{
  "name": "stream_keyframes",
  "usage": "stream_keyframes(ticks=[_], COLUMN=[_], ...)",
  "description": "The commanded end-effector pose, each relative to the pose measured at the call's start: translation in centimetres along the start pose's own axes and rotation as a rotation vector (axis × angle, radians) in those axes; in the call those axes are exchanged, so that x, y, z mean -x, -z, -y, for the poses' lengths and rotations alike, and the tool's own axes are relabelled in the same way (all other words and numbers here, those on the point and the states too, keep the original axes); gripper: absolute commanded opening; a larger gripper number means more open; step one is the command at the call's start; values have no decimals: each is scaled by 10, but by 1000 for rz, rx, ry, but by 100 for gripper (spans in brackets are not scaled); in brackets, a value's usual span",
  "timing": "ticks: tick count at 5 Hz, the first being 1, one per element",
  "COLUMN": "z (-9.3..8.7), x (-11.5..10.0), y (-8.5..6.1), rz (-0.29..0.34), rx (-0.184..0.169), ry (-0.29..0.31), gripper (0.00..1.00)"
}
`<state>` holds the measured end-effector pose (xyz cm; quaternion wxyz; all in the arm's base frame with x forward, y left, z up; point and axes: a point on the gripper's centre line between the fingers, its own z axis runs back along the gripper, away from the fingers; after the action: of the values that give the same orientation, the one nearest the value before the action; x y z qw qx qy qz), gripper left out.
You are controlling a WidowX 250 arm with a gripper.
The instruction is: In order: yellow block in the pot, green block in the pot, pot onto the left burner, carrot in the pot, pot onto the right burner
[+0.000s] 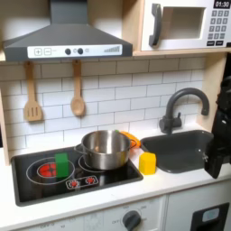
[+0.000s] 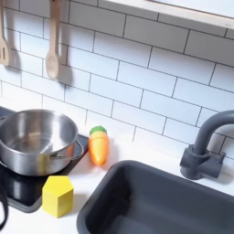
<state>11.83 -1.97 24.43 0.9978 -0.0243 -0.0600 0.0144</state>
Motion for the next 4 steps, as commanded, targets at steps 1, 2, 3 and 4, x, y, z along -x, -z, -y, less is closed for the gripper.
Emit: stream_keyframes(ticks=[1, 2, 3, 4], z=[0, -3, -7, -11], x=[0, -18, -40, -67], y=[0, 9, 16, 21], rz=[-2, -34, -62, -65], rx=[0, 32, 73, 88], ry=[0, -7, -22, -21], gripper=[100, 100, 100, 100])
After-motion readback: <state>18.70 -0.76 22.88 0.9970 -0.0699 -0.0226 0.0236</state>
